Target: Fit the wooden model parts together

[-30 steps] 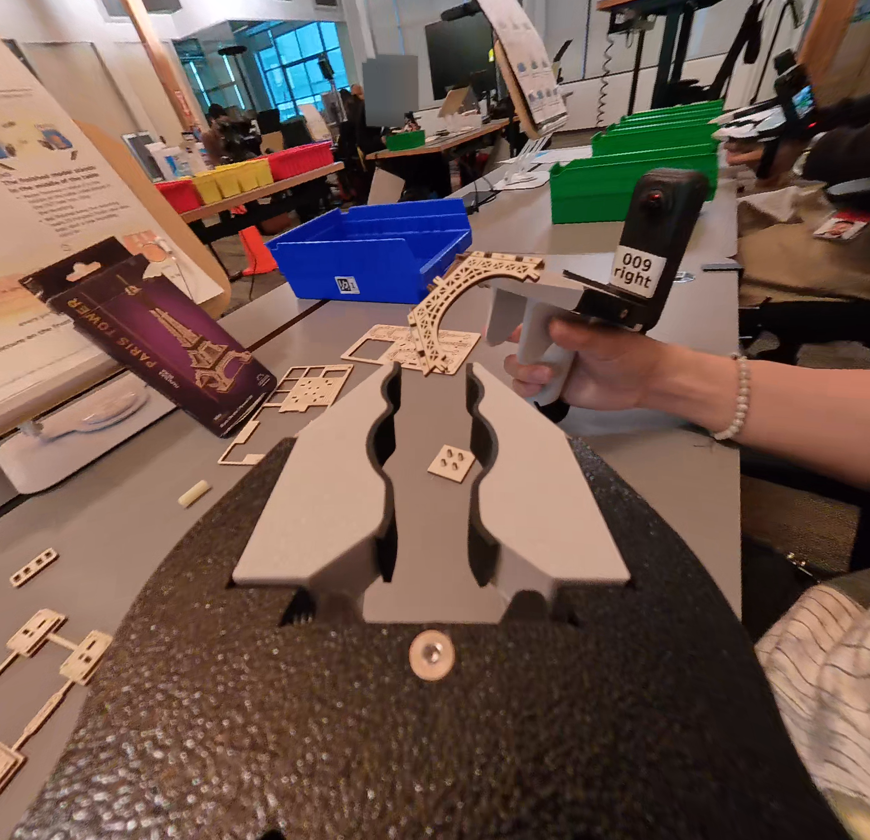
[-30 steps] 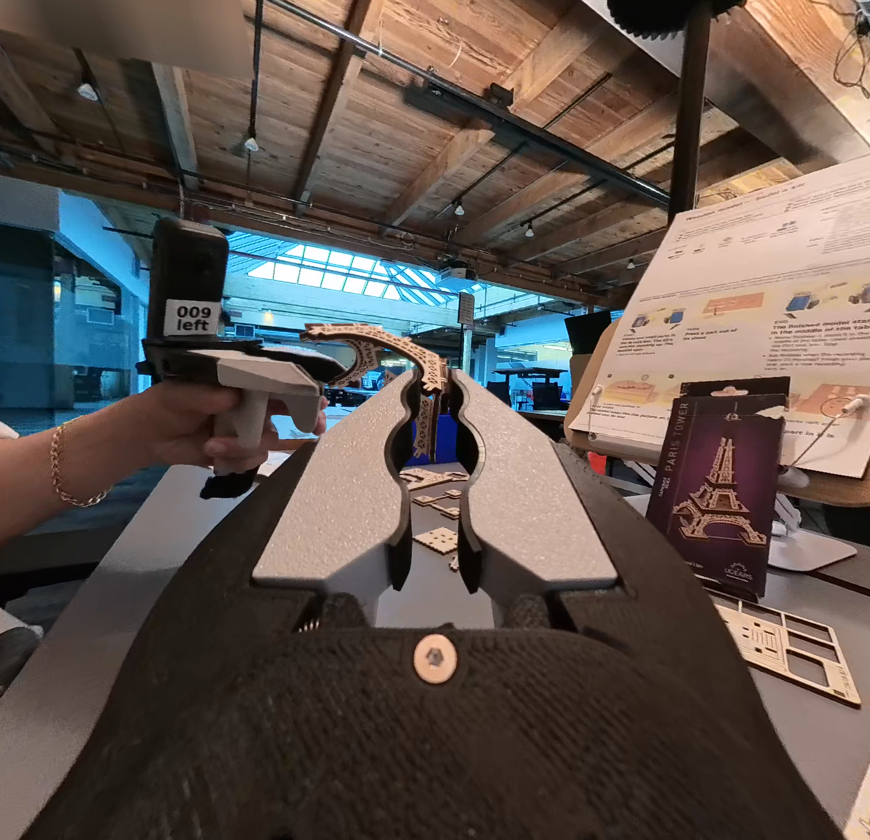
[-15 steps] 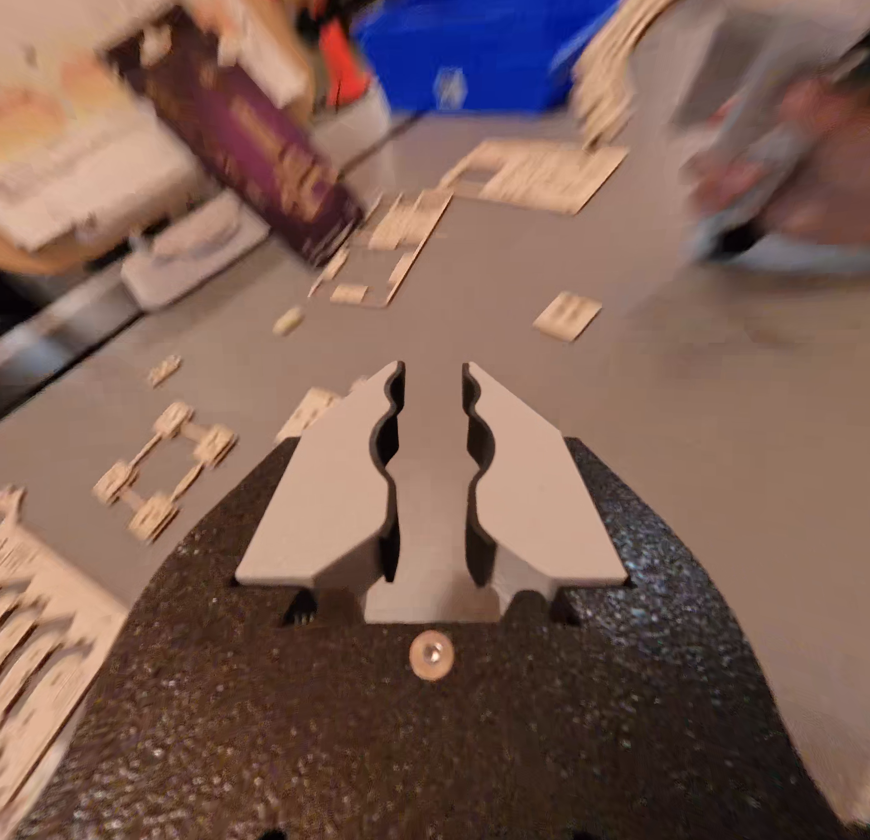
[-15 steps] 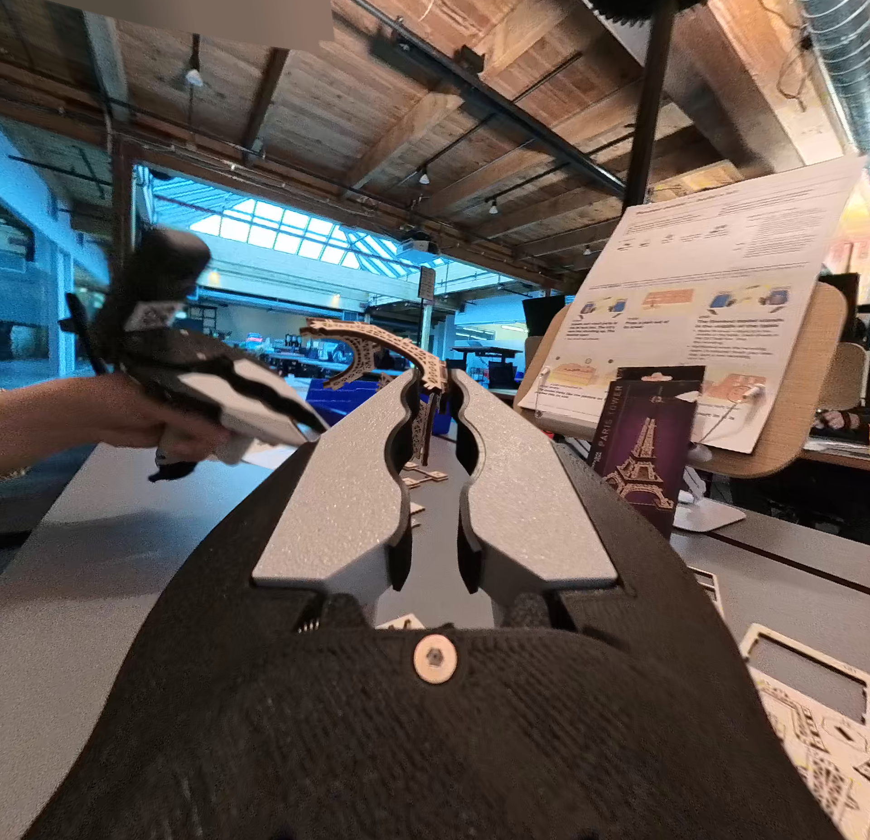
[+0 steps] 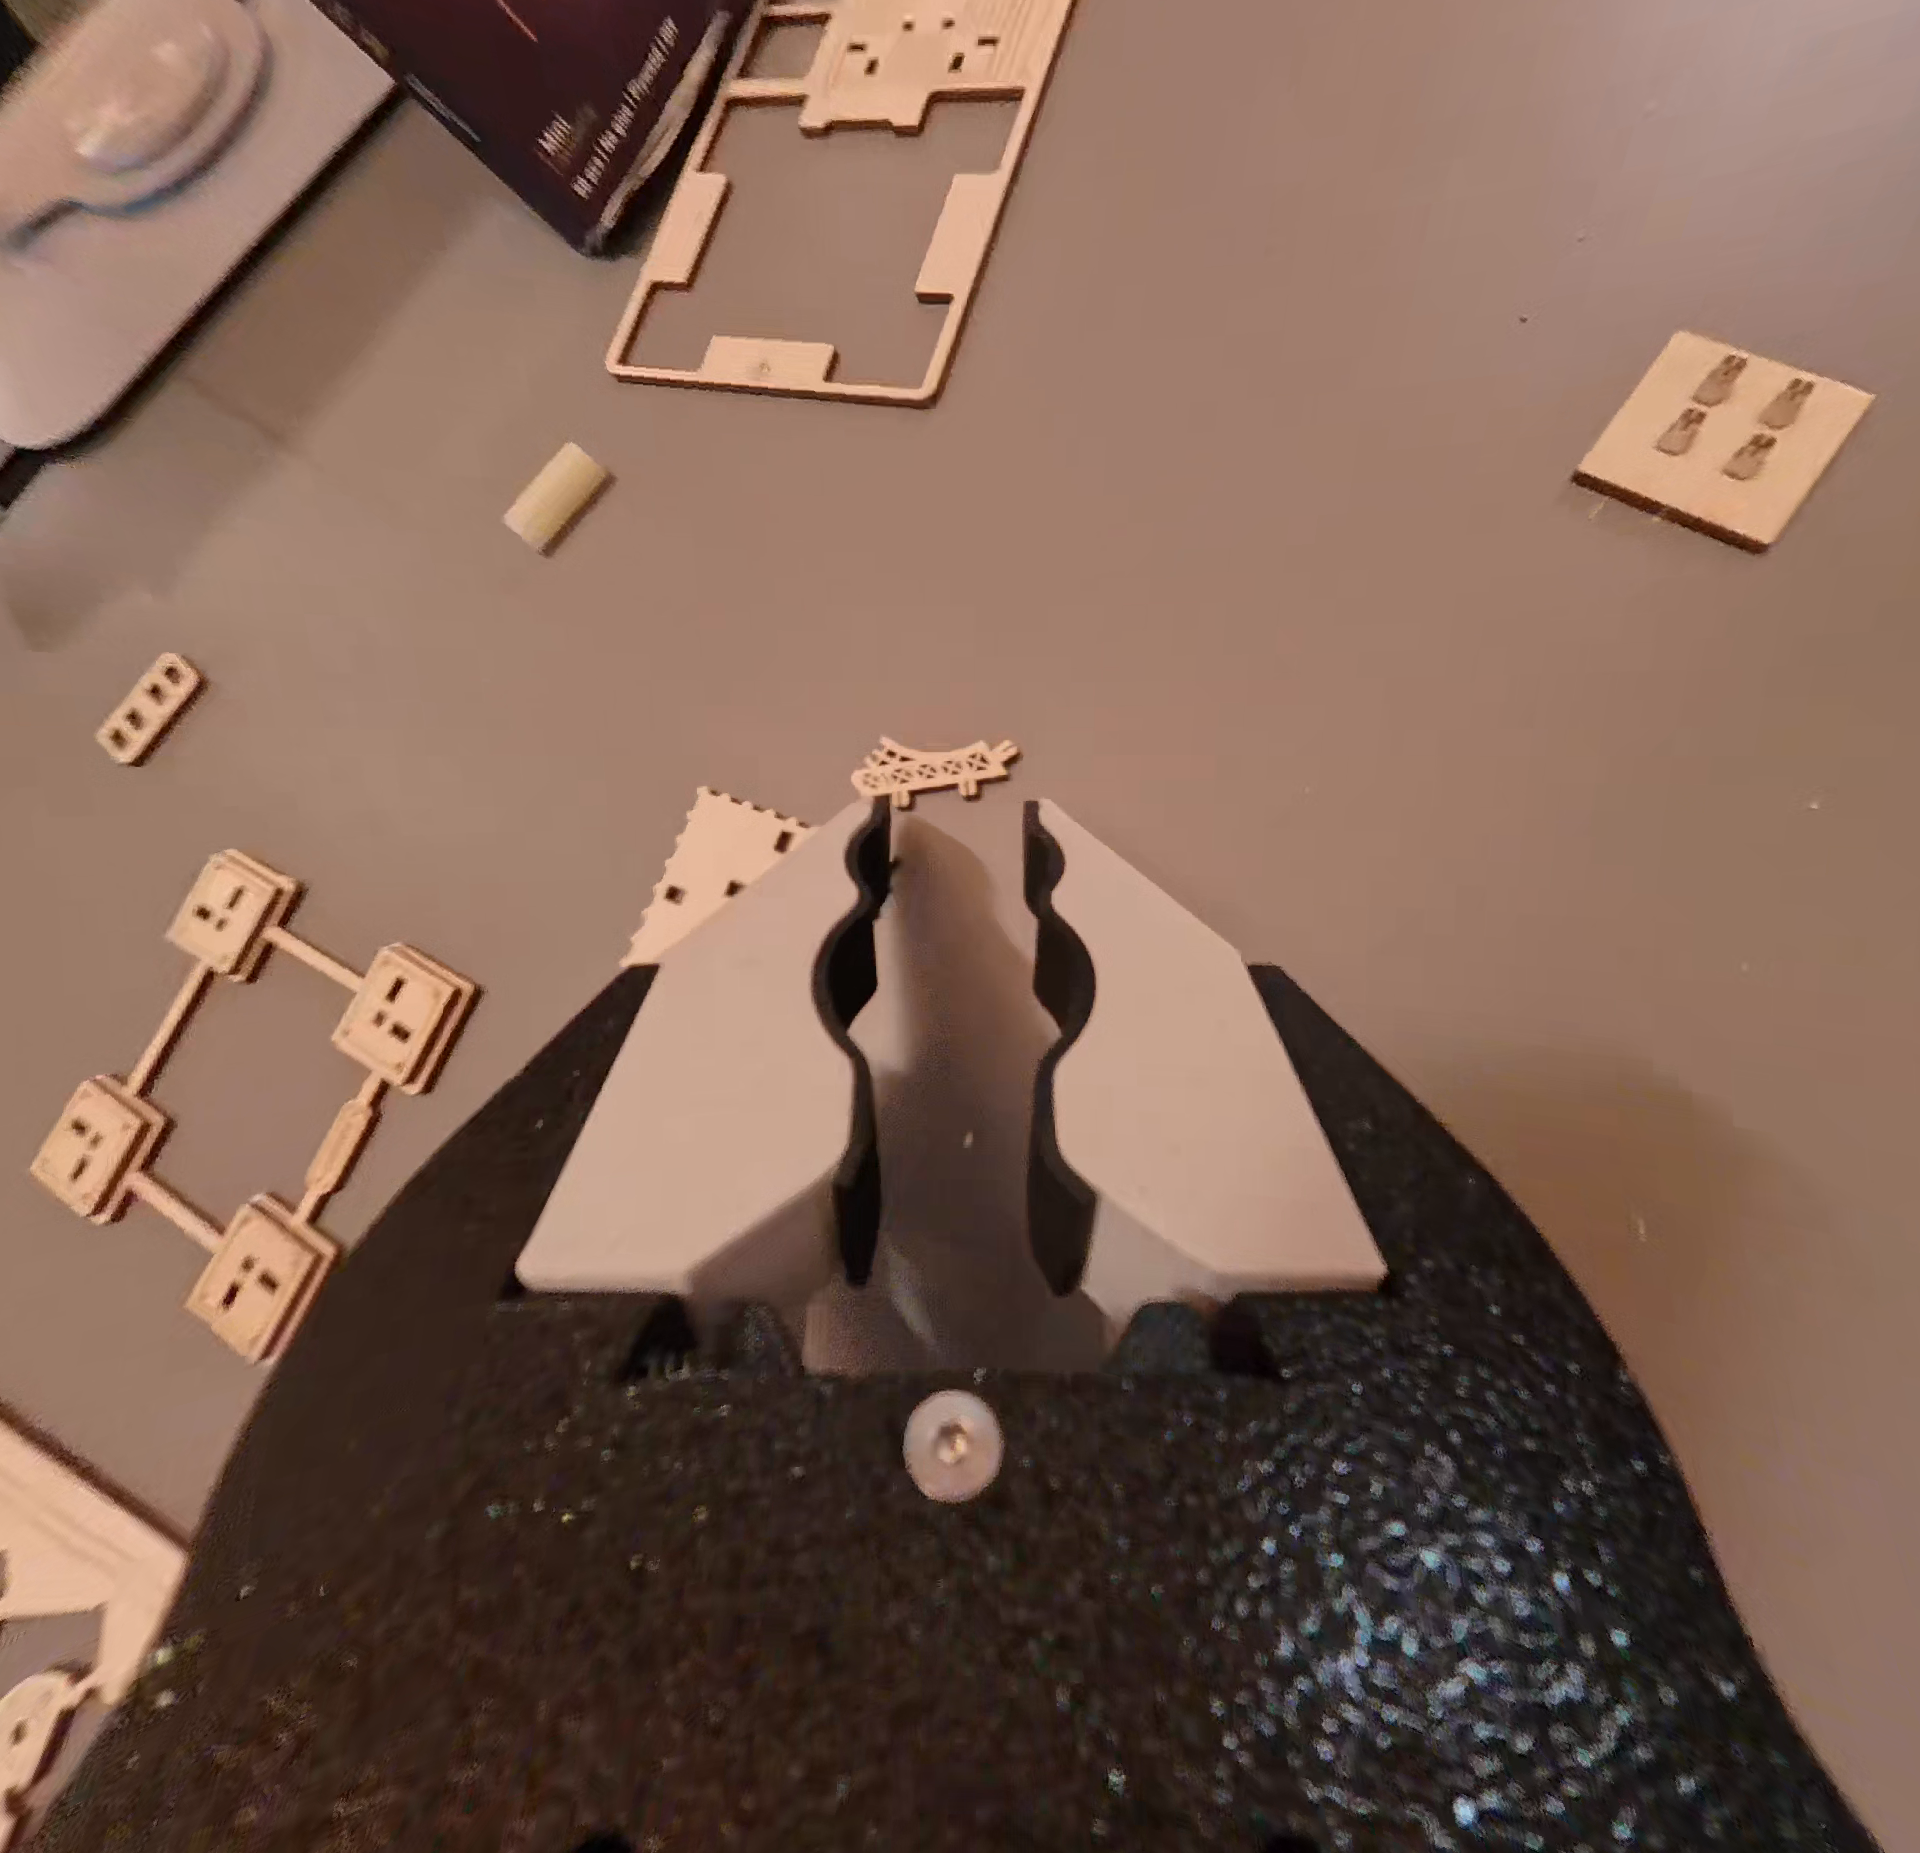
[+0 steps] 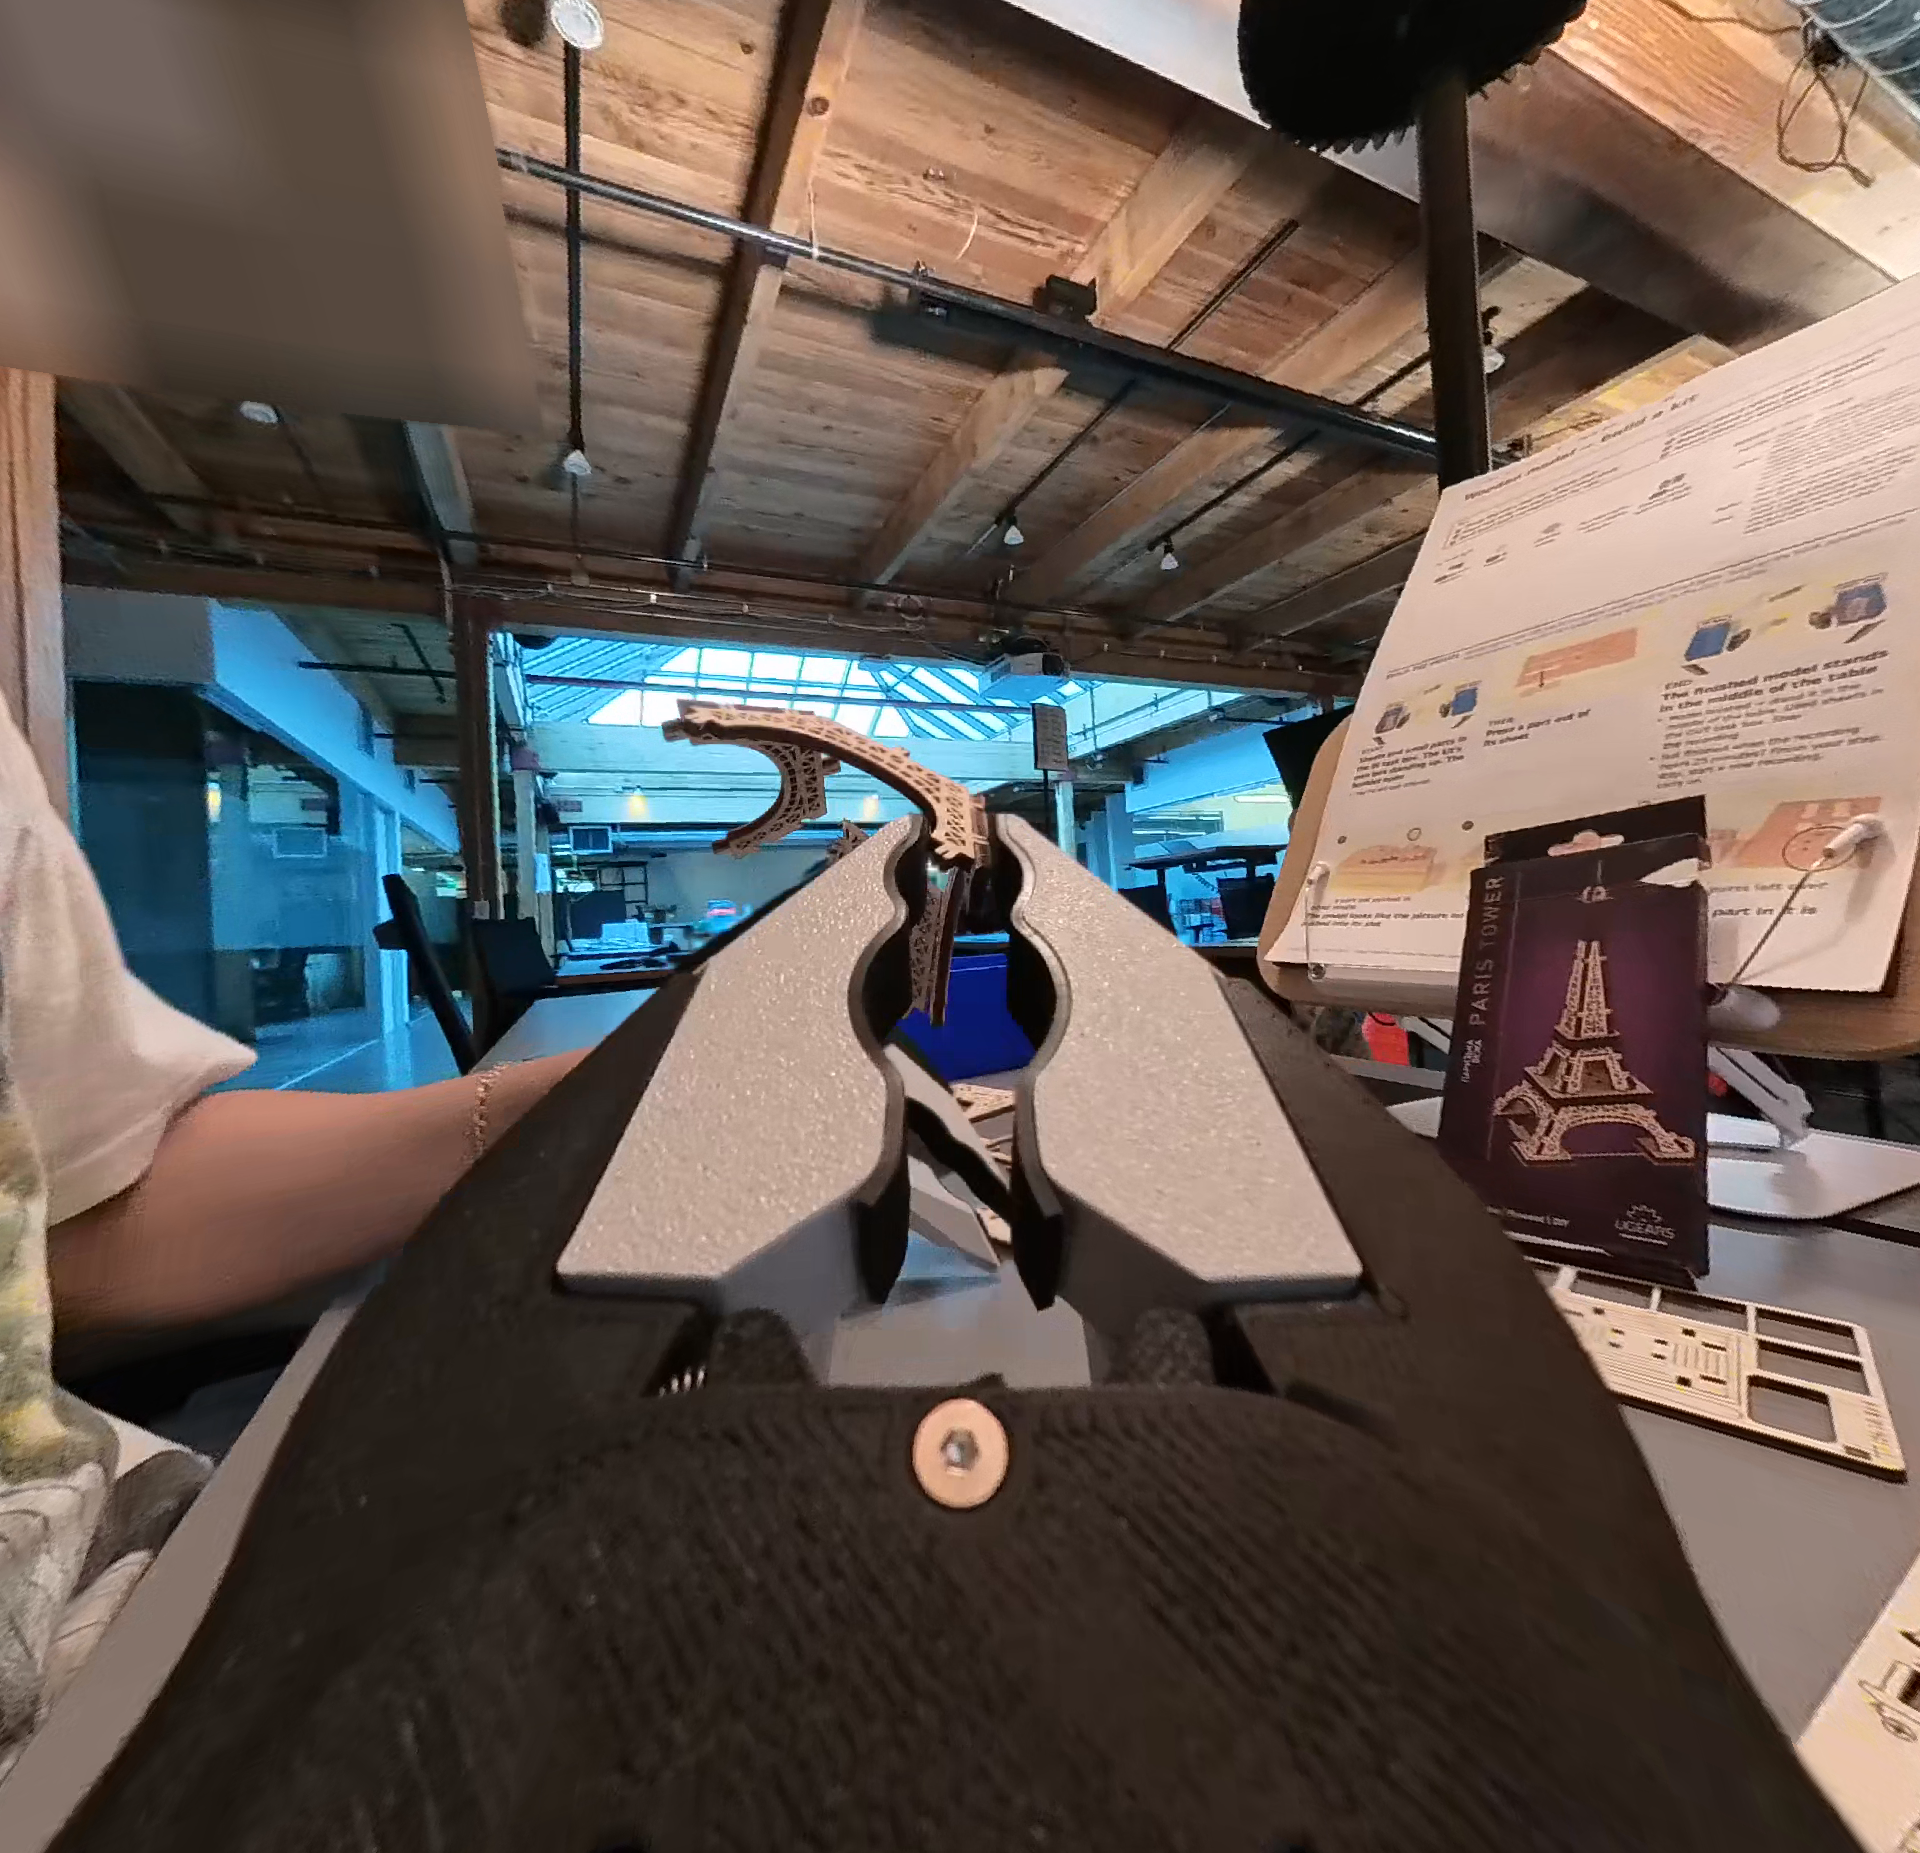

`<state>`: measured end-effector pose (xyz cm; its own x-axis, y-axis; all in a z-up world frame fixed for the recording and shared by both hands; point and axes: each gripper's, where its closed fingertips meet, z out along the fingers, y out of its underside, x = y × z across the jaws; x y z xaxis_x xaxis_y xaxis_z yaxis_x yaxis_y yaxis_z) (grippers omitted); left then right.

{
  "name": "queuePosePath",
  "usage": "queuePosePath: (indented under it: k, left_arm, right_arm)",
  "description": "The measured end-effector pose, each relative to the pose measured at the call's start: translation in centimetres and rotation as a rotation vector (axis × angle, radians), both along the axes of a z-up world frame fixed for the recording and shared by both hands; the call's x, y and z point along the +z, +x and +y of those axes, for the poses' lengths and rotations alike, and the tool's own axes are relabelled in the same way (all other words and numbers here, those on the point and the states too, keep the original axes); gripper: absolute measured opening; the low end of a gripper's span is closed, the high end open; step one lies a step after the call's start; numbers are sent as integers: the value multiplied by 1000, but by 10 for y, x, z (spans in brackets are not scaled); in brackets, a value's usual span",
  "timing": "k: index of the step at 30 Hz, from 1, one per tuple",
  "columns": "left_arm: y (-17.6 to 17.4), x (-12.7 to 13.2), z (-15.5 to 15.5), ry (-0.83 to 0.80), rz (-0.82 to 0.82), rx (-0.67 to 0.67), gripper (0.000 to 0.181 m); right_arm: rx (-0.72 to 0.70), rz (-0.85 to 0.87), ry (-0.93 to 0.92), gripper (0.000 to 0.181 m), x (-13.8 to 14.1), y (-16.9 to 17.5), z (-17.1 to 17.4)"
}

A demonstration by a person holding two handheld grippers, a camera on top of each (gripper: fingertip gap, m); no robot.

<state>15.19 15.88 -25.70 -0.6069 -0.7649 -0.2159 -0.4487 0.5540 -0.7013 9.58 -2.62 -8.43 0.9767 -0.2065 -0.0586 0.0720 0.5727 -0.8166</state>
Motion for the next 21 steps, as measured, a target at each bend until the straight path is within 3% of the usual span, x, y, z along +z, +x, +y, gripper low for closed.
queuePosePath:
  k: [4,7,12,17,21]
  left_arm:
    - [-2,-3,-11,-50,13,-23,12]
    - [-19,-2,-27,-105,65,-124,17]
    - [2,20,-1,-208,3,63,19]
    - [15,1,3,-107,95,86,37]
    - [20,0,-9,-84,83,58,18]
  right_arm:
    - [26,20,30,8,2,0,-3]
    - [32,27,51,9,4,0,-6]
    - [45,45,74,8,5,1,-8]
    - [103,78,144,9,10,1,-15]
    - [177,127,271,9,18,3,-32]
